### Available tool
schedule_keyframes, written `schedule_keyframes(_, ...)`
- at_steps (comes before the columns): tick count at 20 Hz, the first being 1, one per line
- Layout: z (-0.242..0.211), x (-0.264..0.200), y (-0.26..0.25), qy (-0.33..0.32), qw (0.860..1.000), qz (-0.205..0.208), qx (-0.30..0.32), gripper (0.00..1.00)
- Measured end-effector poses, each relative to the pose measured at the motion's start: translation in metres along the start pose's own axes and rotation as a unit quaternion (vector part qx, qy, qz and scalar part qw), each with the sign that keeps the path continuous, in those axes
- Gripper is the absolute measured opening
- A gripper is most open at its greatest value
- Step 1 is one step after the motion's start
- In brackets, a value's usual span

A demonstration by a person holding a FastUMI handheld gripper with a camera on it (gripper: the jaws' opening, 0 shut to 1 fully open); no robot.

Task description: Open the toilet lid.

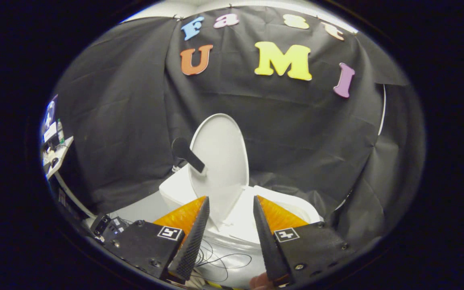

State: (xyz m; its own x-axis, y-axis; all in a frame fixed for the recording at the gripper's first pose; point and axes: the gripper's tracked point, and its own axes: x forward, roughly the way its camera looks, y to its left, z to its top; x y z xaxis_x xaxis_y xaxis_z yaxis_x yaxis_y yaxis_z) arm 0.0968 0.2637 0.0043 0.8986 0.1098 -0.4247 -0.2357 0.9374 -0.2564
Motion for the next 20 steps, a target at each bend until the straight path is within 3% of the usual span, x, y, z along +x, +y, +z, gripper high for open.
schedule_keyframes(6, -0.013, -0.040, -0.067, -0.101, 0.991, -0.081, -0.027, 0.69)
schedule_keyframes(8, -0.017, -0.053, -0.072, -0.127, 0.988, -0.086, -0.028, 0.70)
schedule_keyframes(11, -0.024, -0.068, -0.086, -0.155, 0.984, -0.090, -0.014, 1.00)
schedule_keyframes(20, -0.063, -0.120, -0.163, -0.201, 0.968, -0.140, 0.049, 1.00)
